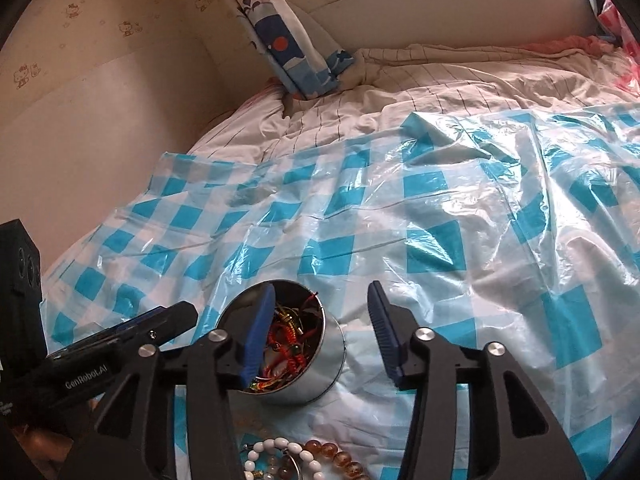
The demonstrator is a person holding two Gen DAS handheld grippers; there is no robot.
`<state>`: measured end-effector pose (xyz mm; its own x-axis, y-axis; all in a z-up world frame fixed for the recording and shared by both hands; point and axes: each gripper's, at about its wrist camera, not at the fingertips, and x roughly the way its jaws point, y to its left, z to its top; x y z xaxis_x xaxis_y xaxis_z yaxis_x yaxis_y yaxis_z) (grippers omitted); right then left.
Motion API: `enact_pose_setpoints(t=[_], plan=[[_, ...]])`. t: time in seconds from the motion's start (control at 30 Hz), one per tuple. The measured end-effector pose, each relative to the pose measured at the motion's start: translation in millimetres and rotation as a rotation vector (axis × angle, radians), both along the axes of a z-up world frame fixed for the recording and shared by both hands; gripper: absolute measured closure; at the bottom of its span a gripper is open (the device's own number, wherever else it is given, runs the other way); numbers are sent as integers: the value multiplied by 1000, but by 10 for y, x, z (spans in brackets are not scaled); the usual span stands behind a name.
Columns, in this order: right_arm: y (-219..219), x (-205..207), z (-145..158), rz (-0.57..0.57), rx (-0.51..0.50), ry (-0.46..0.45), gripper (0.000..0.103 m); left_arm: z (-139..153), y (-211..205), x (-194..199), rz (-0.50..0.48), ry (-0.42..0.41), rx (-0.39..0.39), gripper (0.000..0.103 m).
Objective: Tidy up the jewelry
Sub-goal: 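Open both tools to drop the bangle and red bracelet into the tin, then move both open tools back to the remaining bracelets beside the tin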
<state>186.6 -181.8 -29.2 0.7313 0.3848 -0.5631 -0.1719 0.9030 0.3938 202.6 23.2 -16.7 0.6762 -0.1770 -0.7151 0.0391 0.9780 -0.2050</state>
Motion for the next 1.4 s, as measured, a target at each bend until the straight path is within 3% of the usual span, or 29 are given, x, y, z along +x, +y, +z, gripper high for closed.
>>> enact_pose_setpoints(t=[0.53,0.83,1.03,1.4], plan=[[111,-32,-9,48,-25,15,48,59,-58,-64,-23,-19,84,45],[45,-249,65,97,-125,30,43,80,-34,-151,-63,-11,123,44],[-189,-427,-26,70,-89,98,41,-6,-71,-176,-136,44,76,44],[-148,-653,-176,80,-168,147,41,-269,-370,-302,-294,108,171,44]])
